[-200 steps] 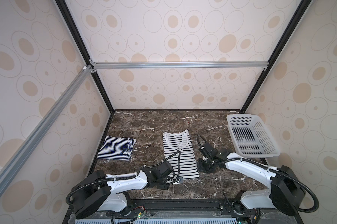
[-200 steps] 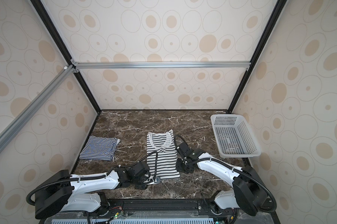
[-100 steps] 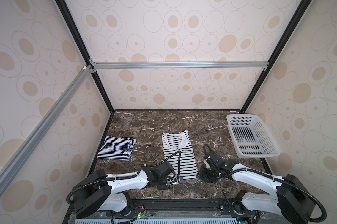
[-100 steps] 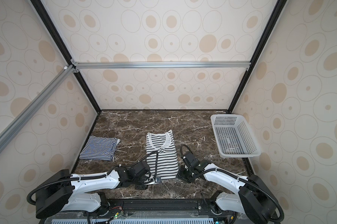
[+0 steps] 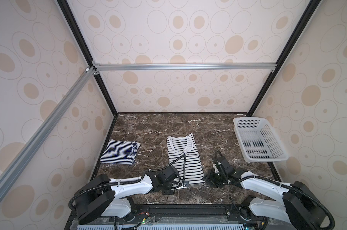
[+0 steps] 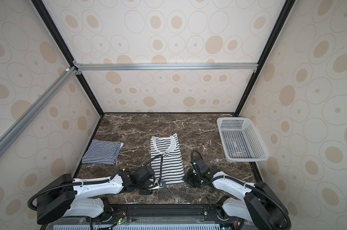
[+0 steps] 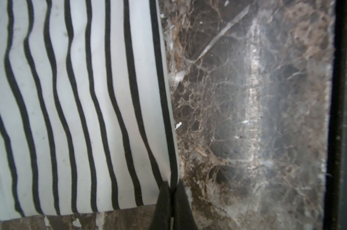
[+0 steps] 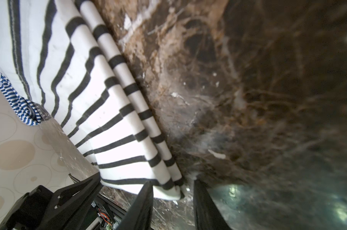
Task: Fold and stack tank tops
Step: Fold the tank top at the center of the table.
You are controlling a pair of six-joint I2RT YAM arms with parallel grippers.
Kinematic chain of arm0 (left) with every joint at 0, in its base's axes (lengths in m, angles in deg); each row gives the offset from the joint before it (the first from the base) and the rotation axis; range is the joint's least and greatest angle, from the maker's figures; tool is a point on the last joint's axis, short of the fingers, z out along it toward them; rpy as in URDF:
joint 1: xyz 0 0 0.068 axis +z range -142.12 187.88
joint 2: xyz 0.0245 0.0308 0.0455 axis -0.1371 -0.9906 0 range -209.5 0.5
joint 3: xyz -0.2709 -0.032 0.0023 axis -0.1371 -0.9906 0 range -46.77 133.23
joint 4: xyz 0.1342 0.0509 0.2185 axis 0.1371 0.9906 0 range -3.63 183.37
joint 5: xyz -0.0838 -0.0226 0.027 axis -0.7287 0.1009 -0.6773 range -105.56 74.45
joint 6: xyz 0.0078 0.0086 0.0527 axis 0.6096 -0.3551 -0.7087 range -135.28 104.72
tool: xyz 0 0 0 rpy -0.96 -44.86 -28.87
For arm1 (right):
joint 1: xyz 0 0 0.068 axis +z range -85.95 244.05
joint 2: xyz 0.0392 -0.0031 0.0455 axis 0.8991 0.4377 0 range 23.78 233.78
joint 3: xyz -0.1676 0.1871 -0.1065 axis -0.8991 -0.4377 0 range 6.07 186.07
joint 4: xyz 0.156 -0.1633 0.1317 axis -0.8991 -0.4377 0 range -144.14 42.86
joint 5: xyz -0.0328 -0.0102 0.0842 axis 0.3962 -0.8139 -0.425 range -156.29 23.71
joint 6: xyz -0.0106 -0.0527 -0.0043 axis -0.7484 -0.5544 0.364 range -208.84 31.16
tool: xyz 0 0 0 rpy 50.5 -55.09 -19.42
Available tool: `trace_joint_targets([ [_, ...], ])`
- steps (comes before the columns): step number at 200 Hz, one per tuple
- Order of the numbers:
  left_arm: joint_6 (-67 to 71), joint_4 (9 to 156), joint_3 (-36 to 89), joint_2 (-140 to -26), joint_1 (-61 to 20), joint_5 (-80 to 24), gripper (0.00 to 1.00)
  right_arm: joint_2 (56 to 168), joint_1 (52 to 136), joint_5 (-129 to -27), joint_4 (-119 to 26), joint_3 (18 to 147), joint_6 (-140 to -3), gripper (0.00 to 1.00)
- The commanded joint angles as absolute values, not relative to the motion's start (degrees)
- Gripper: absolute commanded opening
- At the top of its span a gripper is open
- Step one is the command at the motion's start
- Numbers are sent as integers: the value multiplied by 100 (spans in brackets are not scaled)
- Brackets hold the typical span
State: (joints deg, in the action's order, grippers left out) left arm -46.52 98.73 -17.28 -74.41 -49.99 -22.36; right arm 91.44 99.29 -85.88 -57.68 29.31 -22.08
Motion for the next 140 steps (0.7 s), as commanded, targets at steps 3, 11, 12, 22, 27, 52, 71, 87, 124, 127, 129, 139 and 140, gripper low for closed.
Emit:
trace_joint_targets([
  [3, -4638, 9841, -1742, -7464, -5024, -2364, 5, 9354, 9903, -8684, -5827, 2883, -2055, 34],
  [11, -4634, 9834, -1742, -7457, -5022, -2364, 5, 9413, 9903, -8747, -5833, 2886, -2077, 34],
  [12, -4637, 9833, -1742, -7456, -5022, -2364, 5, 9420, 9907, -8751, -5827, 2884, -2079, 34],
  [22, -4635, 9826, -1742, -7462, -5026, -2364, 5, 9479, 9903, -8802, -5828, 2883, -2097, 33],
  [27, -4632, 9819, -1742, -7464, -5028, -2364, 4, 9501, 9903, -8824, -5817, 2877, -2107, 32],
  [52, -4630, 9814, -1742, -7500, -5020, -2364, 4, 9564, 9911, -8924, -5742, 2857, -2109, 30],
  [71, -4639, 9832, -1742, -7491, -5014, -2363, 3, 9462, 9903, -8855, -5792, 2881, -2134, 26],
  [87, -4658, 9856, -1737, -7482, -5013, -2355, 3, 9377, 9887, -8718, -5834, 2918, -2200, 21],
  [124, -4742, 10030, -1683, -7396, -5004, -2303, 2, 9543, 9852, -8763, -5867, 3135, -2368, 2],
  [127, -4749, 10050, -1676, -7390, -5010, -2307, 2, 9556, 9853, -8771, -5877, 3171, -2390, 0],
  [129, -4750, 10067, -1673, -7378, -5012, -2315, 2, 9565, 9851, -8777, -5888, 3186, -2400, 0],
  [139, -4764, 10178, -1626, -7331, -5000, -2365, 2, 9593, 9855, -8795, -5998, 3303, -2482, 0],
  [140, -4763, 10198, -1623, -7327, -4997, -2373, 2, 9594, 9857, -8798, -6019, 3322, -2493, 0],
])
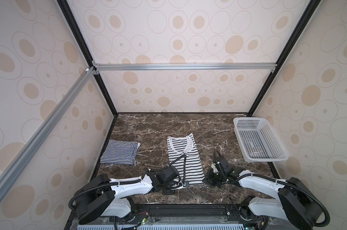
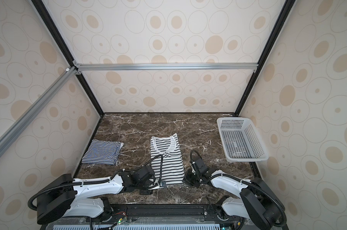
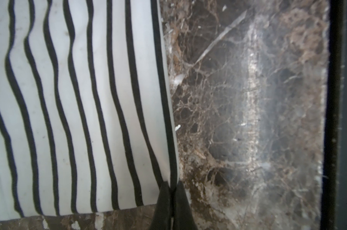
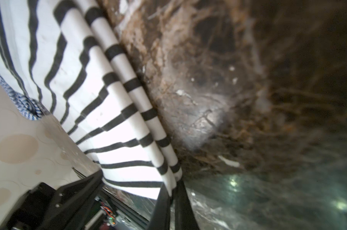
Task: Fold and stack tank tops
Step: Fold the tank top at the center of the table.
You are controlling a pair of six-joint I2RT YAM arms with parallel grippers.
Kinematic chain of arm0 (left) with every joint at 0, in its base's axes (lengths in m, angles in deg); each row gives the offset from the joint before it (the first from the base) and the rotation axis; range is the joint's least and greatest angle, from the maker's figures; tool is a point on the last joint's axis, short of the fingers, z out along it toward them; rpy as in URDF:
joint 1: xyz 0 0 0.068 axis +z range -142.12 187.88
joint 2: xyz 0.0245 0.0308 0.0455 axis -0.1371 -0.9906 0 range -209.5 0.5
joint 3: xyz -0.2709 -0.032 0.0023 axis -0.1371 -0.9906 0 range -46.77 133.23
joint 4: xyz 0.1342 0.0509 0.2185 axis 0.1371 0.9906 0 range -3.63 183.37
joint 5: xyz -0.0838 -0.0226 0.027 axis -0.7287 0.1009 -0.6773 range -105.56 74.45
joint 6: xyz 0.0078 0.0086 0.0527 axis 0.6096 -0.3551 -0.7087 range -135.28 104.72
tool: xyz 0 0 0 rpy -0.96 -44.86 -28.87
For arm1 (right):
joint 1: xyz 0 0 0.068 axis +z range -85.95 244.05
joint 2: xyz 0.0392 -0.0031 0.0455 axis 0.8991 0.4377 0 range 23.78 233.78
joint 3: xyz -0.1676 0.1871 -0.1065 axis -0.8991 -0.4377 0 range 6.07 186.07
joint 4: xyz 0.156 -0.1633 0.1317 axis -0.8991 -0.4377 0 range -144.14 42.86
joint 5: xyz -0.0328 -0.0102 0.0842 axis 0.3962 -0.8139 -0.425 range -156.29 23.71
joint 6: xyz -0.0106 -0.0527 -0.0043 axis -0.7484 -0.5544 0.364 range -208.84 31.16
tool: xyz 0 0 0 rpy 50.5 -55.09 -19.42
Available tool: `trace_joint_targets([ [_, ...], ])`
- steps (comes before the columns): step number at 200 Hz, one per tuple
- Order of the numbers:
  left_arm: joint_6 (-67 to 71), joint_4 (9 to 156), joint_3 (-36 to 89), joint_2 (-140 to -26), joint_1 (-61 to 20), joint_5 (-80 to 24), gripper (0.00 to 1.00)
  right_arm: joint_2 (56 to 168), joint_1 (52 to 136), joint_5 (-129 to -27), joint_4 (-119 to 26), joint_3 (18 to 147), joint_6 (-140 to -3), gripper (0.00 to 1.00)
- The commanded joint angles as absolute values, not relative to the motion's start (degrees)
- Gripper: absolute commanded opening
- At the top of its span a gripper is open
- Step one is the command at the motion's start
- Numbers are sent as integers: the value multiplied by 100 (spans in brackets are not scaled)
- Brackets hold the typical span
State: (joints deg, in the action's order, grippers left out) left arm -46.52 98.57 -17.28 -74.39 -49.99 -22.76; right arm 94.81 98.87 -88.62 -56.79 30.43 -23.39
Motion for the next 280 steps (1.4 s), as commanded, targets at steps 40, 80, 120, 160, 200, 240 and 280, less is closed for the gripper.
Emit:
trace_joint_targets([
  [40, -4932, 11143, -1125, -7039, -4977, -2781, 2, 9163, 9851, -8623, -7247, 4002, -2944, 0],
  [80, -4942, 12023, -573, -6730, -4972, -3347, 1, 8714, 9851, -8479, -8040, 4603, -3104, 0],
  [120, -4881, 12593, 154, -6474, -4874, -3643, 1, 8637, 9832, -8234, -8667, 5473, -3332, 0],
  [160, -4929, 12870, 727, -6436, -4610, -3883, 0, 8909, 9754, -8167, -9130, 6411, -3598, 0],
  [200, -5062, 12832, 1005, -6429, -4240, -3941, 0, 9393, 9599, -8233, -9285, 7142, -3848, 0],
  [240, -5460, 12654, 1043, -6784, -3354, -4218, 0, 10213, 9404, -8513, -9144, 7697, -4113, 0],
  [280, -5898, 12605, 1338, -7232, -2500, -4824, 0, 11156, 9147, -8830, -8939, 8436, -4392, 0],
])
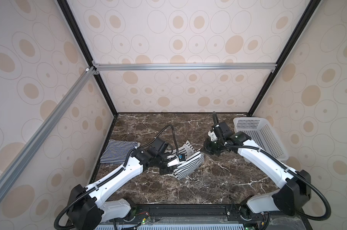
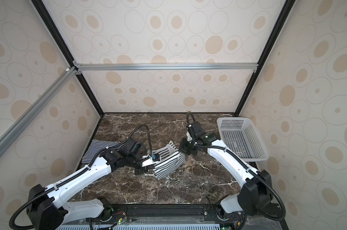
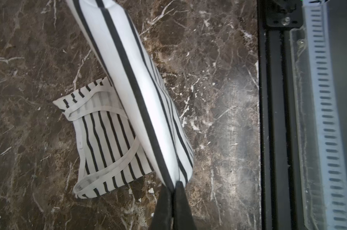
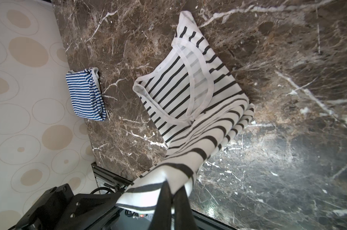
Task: Fold and stack tank tops
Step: Fold the tank top at the center of the table.
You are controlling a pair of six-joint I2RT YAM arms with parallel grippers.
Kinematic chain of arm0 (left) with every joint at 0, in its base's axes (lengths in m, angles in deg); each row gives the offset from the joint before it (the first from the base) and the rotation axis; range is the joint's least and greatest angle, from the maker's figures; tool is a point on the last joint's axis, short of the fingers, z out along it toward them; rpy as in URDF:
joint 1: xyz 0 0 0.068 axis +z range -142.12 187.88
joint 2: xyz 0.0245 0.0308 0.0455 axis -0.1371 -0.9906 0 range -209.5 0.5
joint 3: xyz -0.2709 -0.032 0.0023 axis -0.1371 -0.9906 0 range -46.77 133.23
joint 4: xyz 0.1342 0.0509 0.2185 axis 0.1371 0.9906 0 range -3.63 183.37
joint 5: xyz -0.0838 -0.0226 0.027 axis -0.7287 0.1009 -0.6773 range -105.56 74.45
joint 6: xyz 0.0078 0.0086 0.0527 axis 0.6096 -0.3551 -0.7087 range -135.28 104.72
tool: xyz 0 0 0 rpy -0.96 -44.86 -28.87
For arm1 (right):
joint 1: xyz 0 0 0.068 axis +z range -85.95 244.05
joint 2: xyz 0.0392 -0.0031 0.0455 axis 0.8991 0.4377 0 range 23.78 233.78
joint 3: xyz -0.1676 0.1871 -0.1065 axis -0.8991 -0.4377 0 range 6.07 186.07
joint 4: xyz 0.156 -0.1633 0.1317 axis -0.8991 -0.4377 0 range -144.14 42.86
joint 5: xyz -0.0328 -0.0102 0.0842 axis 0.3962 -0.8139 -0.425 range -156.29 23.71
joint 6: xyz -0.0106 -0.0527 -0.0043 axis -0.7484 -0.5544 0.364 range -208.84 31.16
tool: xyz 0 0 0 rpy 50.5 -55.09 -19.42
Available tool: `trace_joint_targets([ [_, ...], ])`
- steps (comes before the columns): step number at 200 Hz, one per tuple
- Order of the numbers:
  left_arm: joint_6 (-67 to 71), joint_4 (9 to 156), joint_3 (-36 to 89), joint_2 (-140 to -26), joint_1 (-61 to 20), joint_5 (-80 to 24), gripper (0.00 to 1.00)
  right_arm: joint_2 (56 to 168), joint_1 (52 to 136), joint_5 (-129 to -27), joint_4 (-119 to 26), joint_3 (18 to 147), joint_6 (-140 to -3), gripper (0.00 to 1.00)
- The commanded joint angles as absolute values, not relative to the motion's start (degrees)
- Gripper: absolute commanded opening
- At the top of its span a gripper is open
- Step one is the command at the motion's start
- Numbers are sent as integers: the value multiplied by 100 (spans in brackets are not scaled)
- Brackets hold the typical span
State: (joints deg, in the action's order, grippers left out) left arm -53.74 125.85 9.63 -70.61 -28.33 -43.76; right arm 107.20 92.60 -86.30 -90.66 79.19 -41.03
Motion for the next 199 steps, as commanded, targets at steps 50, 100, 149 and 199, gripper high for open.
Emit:
trace_joint_targets([
  [50, -6463, 12483, 1626, -8082, -1648, -4850, 0, 12610, 8978, -9194, -8989, 9660, -4692, 0],
  [100, -6689, 12332, 2086, -9077, -1047, -5011, 0, 13999, 8815, -9513, -8973, 10767, -4867, 0],
  [149, -6722, 12162, 2325, -9845, -793, -4879, 0, 15228, 8767, -9727, -9072, 11910, -4859, 1],
  [199, -6561, 11757, 2299, -10368, -629, -4693, 0, 15914, 8760, -9647, -9407, 12740, -4971, 4],
])
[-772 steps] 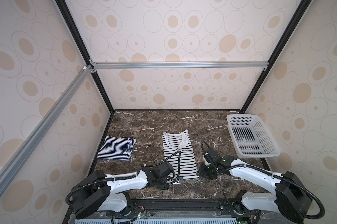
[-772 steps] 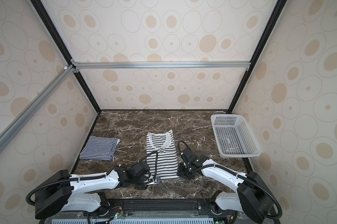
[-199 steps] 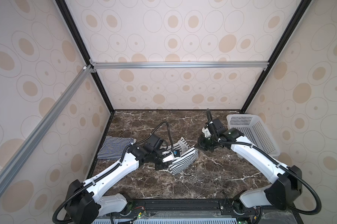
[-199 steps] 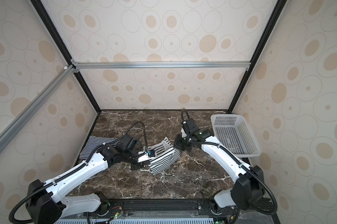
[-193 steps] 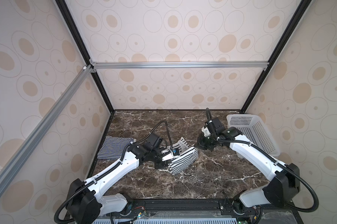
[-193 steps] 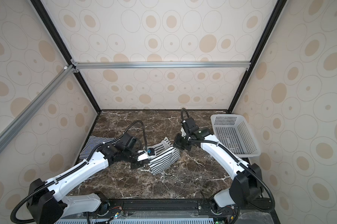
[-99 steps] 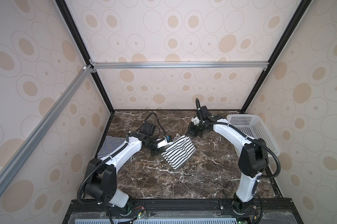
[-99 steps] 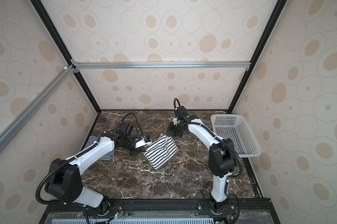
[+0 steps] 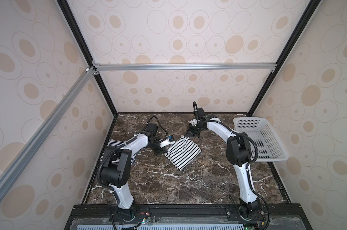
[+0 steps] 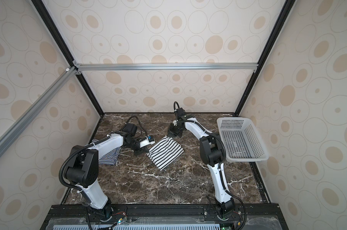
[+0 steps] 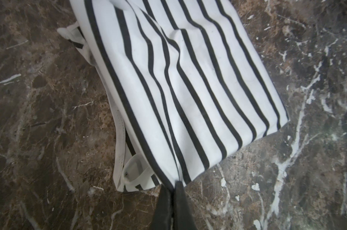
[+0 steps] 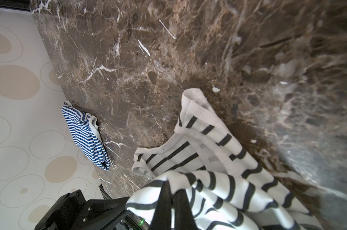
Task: Fold and stack tank tops
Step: Fold the tank top at the center of the table.
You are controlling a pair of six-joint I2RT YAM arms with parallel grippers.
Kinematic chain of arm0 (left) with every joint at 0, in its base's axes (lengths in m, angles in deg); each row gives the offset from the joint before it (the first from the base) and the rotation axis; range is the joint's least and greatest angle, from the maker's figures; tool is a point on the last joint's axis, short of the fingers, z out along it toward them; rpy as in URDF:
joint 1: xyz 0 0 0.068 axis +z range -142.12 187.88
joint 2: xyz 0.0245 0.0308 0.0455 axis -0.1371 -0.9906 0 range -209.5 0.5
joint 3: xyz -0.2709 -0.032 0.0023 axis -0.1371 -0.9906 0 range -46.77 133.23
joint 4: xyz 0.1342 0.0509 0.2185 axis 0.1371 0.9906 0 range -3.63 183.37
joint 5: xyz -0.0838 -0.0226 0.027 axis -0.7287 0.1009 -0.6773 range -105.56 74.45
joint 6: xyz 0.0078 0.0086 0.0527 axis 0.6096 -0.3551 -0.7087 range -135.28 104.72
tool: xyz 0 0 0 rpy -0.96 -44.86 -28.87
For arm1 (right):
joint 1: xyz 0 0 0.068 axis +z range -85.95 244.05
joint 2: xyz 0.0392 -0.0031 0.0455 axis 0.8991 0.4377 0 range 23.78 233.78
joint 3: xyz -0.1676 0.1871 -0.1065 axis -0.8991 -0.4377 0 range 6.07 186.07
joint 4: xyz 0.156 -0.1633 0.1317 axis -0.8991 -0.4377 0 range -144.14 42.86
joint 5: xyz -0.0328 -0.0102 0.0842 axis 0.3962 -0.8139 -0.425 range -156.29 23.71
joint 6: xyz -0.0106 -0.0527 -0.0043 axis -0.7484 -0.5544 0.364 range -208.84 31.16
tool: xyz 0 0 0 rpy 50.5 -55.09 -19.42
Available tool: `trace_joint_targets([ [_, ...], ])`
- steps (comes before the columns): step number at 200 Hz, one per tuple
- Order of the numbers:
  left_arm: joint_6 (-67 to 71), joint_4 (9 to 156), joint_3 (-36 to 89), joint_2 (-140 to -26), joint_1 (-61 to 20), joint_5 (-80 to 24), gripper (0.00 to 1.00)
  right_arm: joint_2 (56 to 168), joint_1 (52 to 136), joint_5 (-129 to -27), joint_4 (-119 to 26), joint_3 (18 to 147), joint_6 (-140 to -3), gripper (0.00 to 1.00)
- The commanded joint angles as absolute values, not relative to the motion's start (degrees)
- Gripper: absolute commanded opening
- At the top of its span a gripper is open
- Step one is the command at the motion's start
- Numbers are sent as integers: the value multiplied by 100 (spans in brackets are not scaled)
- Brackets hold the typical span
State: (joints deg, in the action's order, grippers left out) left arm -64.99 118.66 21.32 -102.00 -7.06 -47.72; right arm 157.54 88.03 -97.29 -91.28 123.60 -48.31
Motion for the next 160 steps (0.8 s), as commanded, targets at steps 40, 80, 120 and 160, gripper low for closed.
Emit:
trace_joint_targets([
  [40, -5610, 10668, 2162, -10478, -619, -4282, 0, 16071, 8723, -9601, -9248, 12876, -4895, 6],
  [80, -4874, 9766, 1847, -10349, -618, -3736, 7, 16197, 8668, -9564, -9178, 13052, -4841, 25],
  [120, -4196, 8863, 1431, -9820, -619, -2820, 23, 15361, 8696, -9148, -8699, 12253, -4947, 32],
  [160, -3972, 8600, 972, -8914, -664, -3154, 32, 14815, 8946, -8904, -8652, 11426, -5161, 30],
])
